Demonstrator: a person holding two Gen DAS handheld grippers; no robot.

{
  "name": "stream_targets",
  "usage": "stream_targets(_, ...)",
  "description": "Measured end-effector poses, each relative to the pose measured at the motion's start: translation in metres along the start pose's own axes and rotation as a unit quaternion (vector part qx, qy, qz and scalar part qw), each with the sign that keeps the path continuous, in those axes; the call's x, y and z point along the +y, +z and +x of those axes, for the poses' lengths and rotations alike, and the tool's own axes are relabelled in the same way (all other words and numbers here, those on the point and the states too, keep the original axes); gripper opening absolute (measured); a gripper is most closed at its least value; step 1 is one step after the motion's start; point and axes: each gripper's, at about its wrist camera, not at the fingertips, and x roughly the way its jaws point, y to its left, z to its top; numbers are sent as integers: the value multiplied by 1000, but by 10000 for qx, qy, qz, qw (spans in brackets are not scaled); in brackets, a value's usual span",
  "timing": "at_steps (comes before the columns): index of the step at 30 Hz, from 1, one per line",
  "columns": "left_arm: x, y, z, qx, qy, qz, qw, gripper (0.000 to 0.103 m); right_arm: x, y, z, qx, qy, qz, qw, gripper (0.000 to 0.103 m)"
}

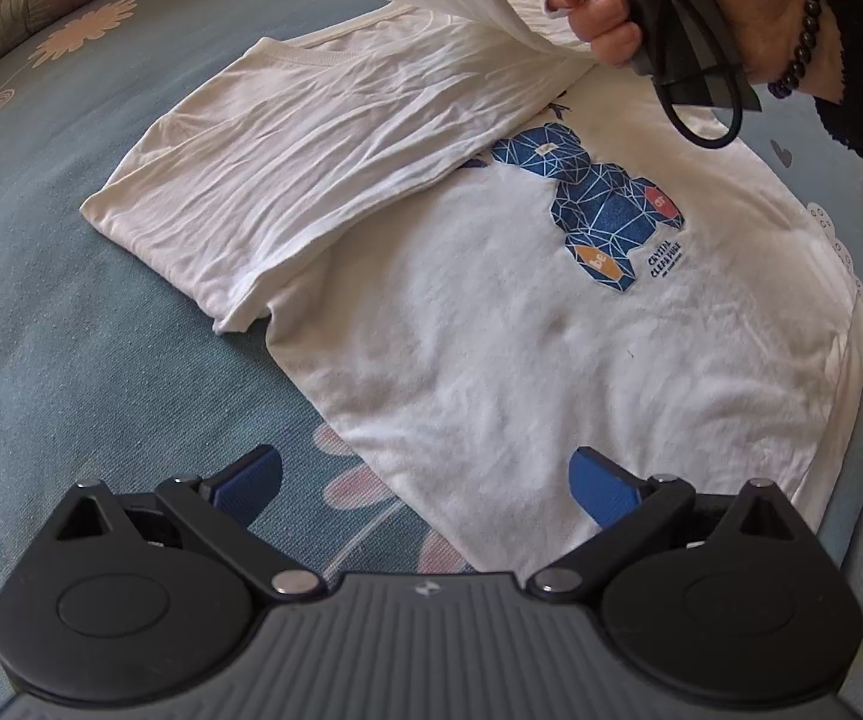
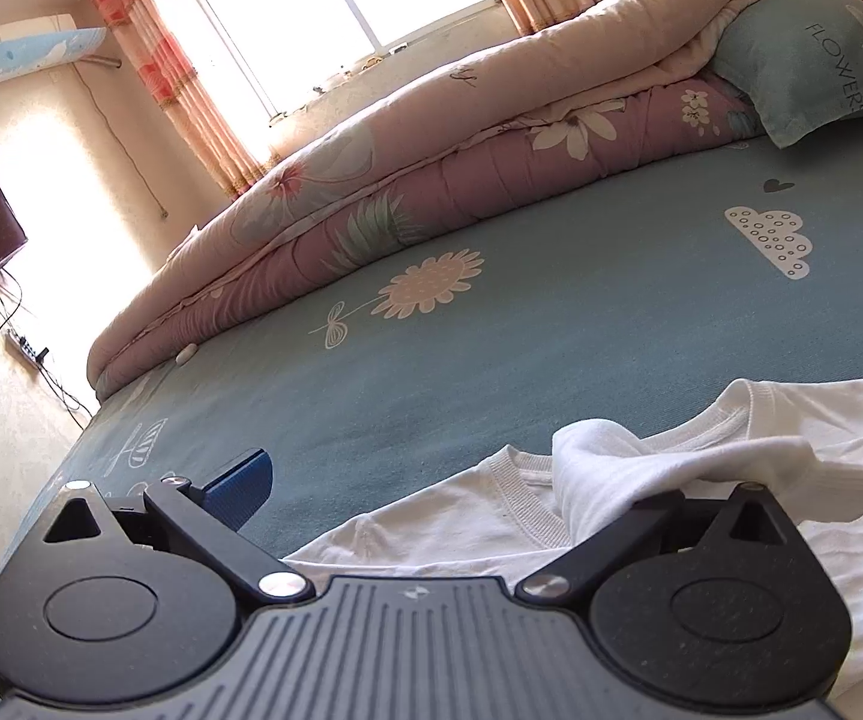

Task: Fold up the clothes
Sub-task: 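Lift the sleeve with the right gripper and lay it across the shirt front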

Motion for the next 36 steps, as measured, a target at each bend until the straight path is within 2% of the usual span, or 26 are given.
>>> stream_targets(9,9,-11,0,20,14,-155,9999,101,23,-20,19,376,119,-364,9986,103)
stream_targets(13,14,-13,1,11,33,-218,9998,101,22,-34,36,788,47,-466,9958,103)
stream_targets(18,19,-16,2,2,38,-291,9996,101,6,-56,41,1256,-93,-102,9920,103)
stream_targets(22,21,-18,2,19,34,-328,9995,101,-12,-62,26,1168,-157,400,9922,103)
stream_targets(29,21,-19,1,40,27,-401,9992,101,-49,-53,8,515,-416,1589,9851,103)
stream_targets(32,18,-18,1,51,16,-420,9991,101,-46,-46,12,434,-398,1456,9876,103)
stream_targets(36,15,-17,2,76,-3,-451,9990,101,-17,-38,20,489,-128,649,9966,103)
